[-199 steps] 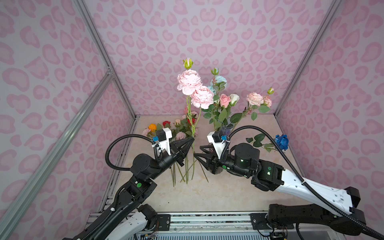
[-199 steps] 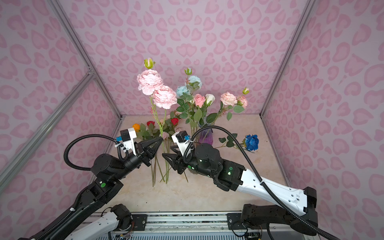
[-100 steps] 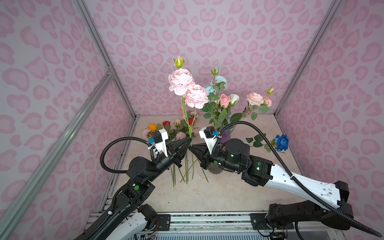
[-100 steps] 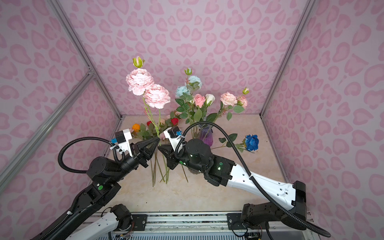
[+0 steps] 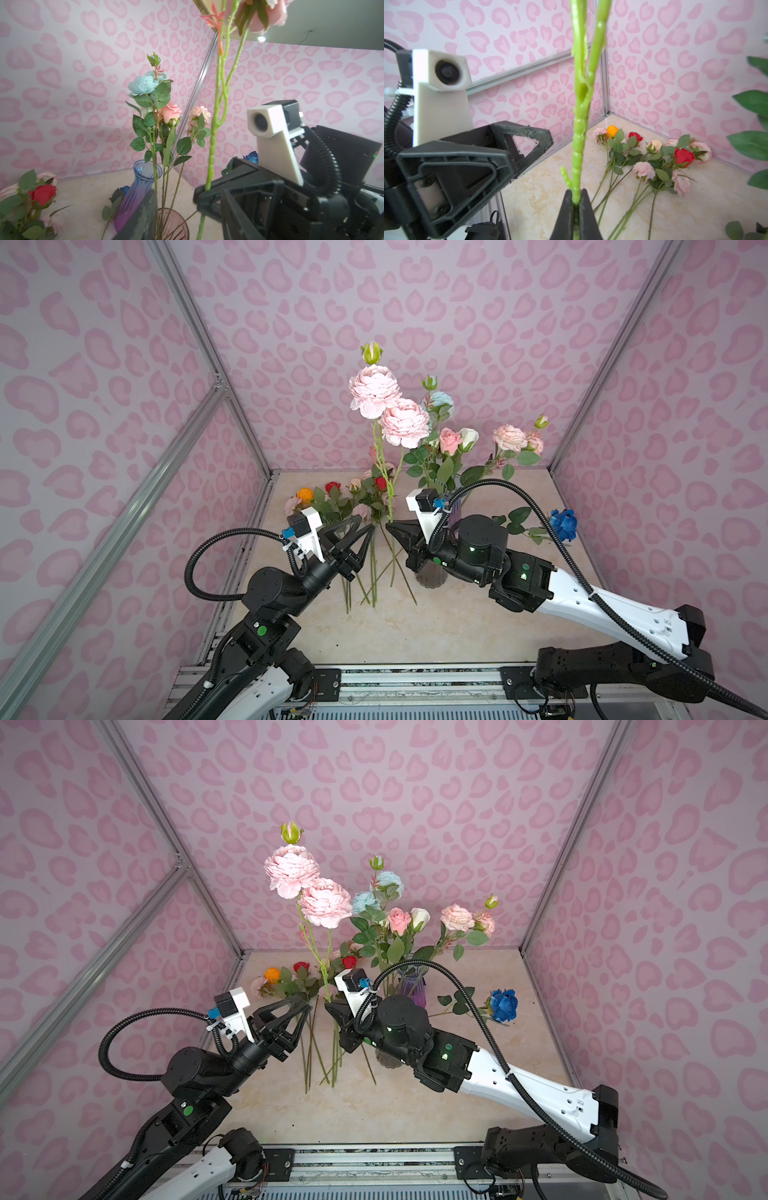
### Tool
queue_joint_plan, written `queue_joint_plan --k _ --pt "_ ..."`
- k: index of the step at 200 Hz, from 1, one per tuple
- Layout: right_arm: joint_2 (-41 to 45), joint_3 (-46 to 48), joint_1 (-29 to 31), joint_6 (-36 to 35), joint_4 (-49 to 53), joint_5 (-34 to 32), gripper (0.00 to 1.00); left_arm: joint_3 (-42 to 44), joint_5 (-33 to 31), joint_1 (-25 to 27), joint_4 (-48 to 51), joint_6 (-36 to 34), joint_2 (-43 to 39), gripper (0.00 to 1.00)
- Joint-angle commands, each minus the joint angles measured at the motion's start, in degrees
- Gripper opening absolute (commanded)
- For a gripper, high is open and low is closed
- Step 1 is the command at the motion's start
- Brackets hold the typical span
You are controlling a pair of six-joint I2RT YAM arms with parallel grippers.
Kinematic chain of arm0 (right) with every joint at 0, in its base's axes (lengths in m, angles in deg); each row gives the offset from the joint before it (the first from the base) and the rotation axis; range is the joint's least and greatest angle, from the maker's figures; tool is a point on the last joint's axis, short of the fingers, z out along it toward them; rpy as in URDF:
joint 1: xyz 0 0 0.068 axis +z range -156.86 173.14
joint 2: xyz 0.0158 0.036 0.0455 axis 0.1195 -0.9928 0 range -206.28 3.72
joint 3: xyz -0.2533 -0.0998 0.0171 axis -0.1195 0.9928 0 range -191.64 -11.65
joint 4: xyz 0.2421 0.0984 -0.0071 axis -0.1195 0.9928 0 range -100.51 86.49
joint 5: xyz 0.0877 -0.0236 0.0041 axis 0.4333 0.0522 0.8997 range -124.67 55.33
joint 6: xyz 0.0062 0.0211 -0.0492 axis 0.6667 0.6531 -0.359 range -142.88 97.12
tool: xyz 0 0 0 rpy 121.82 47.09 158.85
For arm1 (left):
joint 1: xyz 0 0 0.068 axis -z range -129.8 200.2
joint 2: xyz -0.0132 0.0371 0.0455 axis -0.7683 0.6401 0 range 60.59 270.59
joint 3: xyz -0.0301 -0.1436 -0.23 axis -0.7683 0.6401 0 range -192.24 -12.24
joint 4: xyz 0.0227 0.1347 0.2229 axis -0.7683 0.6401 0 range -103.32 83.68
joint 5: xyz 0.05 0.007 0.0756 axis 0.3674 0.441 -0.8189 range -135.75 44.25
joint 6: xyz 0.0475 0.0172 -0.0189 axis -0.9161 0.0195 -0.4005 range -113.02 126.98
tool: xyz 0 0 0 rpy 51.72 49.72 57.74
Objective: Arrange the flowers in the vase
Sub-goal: 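Carry the large pink rose with right gripper toward the vase while left gripper releases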
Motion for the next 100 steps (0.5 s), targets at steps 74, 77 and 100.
queue_joint_plan --k 74,77,100 --pt "5.5 1.5 -3.7 -17.8 -3.0 -24.0 0.00 10.3 -13.8 -0.1 7.5 1.9 -12.1 0.57" --pt "5.4 1.5 -4.1 -17.8 -3.2 -24.0 0.00 10.4 -13.8 0.0 7.6 1.9 -12.1 0.57" --pt "5.6 3.4 -7.2 -15.6 -5.0 -23.5 0.00 10.5 -14.3 0.0 8.6 1.5 -12.0 0.57"
